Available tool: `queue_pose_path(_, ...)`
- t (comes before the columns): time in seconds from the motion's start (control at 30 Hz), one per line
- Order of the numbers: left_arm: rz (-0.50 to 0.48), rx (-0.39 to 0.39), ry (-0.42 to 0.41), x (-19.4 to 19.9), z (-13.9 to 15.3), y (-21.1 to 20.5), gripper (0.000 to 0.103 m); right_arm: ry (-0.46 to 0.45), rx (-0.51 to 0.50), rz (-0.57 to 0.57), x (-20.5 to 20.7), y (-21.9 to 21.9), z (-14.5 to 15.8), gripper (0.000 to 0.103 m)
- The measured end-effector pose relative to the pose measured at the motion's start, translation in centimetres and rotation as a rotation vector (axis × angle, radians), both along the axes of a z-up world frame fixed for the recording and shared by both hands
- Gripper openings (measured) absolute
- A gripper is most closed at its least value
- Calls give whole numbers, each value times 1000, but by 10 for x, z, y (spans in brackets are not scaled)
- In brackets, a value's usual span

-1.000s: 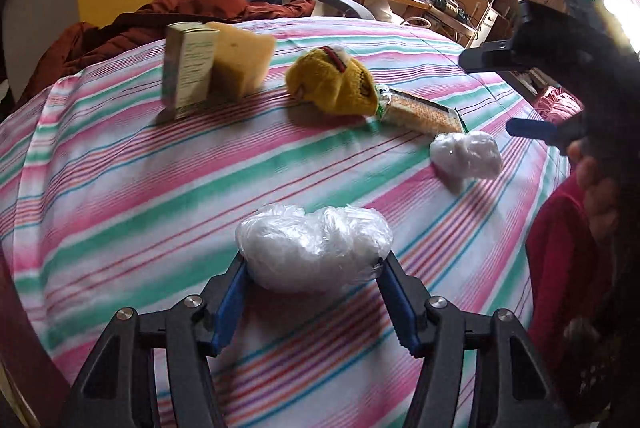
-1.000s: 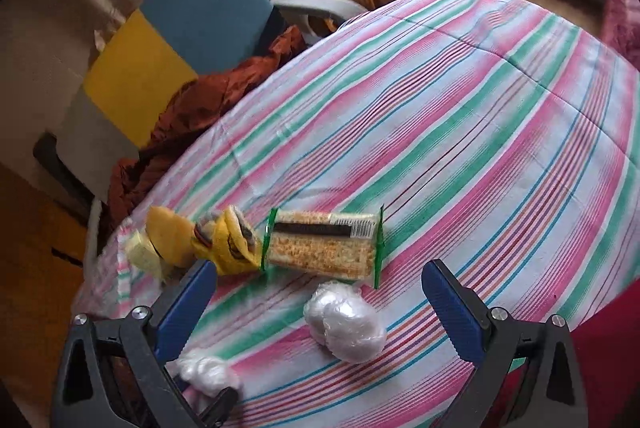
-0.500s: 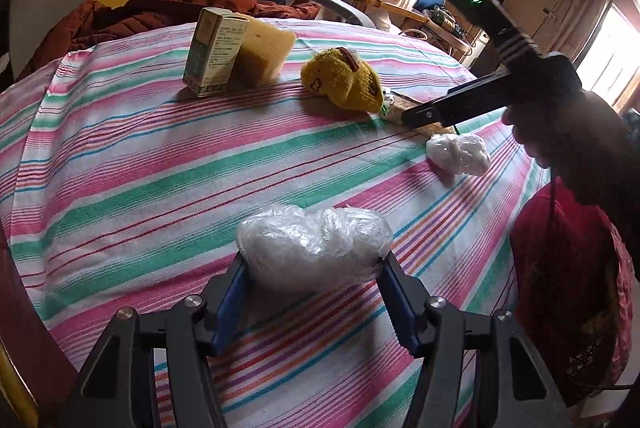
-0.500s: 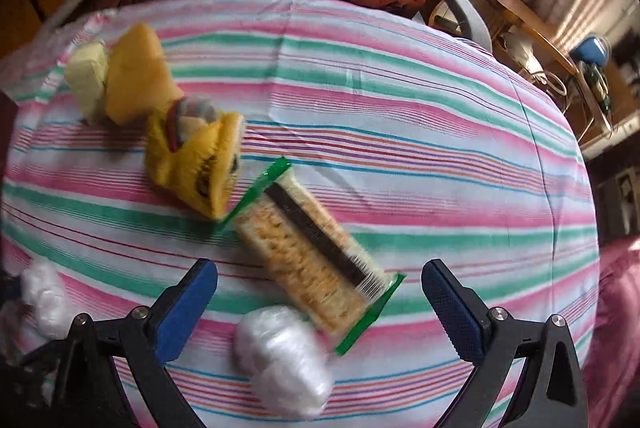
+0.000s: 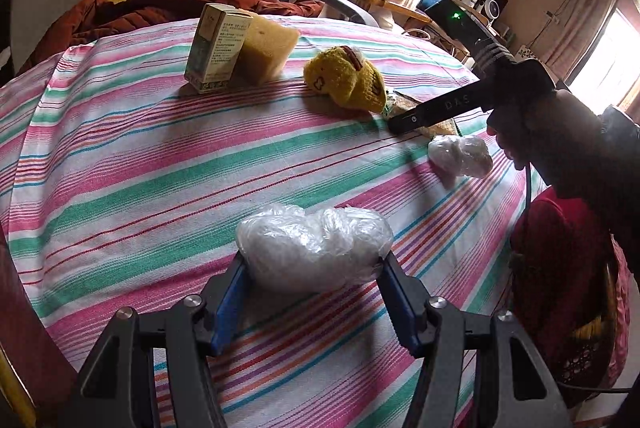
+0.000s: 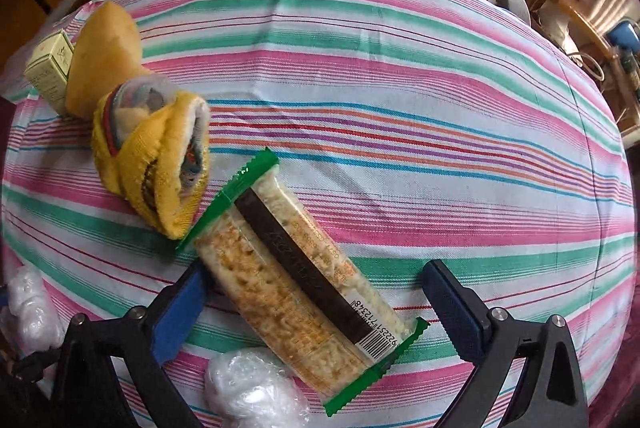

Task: Organize objects
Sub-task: 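Grasp a plastic-wrapped white bundle with the left gripper while the right gripper grasps a cracker bar, then carry the white bundle and cracker bar into the gold tray and release both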

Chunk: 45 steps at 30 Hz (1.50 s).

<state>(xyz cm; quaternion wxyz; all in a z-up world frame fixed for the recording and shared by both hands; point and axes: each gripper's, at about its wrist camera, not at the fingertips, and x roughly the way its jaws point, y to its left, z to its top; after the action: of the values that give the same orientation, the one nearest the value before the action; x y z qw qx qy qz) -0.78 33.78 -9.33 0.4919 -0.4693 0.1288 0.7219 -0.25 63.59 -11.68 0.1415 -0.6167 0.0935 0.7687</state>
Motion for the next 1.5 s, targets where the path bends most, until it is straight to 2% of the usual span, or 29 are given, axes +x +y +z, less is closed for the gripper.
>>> queue_pose_path(0.1,2,0,-3,0,0,-1,63,-10,0,16,-1,3,1,101)
queue_pose_path(0.13,3,0,-2,0,0,-1,63,-4,-3,32,-1,1,2,92)
queue_pose_path(0.17,5,-2,1,0,0,-1,63,5,-9,47,0,-1,5,75)
queue_pose_path(0.2,6,-3,4,1,0,0,63,17,-3,74,1,-5,11,64)
queue_pose_path(0.23,7,-5,9,2,0,0,63,23,11,95,1,-9,15,48)
queue_pose_path(0.27,7,-6,17,3,0,1,63,21,34,107,2,-12,18,45)
queue_pose_path(0.33,4,-9,26,4,0,1,63,20,69,106,4,-14,20,45)
queue_pose_path(0.47,17,-12,29,5,3,-1,62,82,102,20,10,-2,28,44)
queue_pose_path(0.67,45,1,30,4,12,-14,62,296,123,-107,28,4,75,45)
queue_pose_path(0.87,45,49,77,14,41,-34,62,444,117,-140,28,-38,102,45)
queue_pose_path(0.9,50,55,79,15,45,-40,62,467,122,-139,31,-57,107,45)
queue_pose_path(1.1,146,90,83,1,68,-87,62,562,139,-105,29,-96,135,45)
queue_pose_path(1.33,298,89,116,-18,84,-156,62,624,32,28,21,-171,153,45)
queue_pose_path(1.5,432,77,133,-31,89,-216,62,657,-98,175,0,-239,153,45)
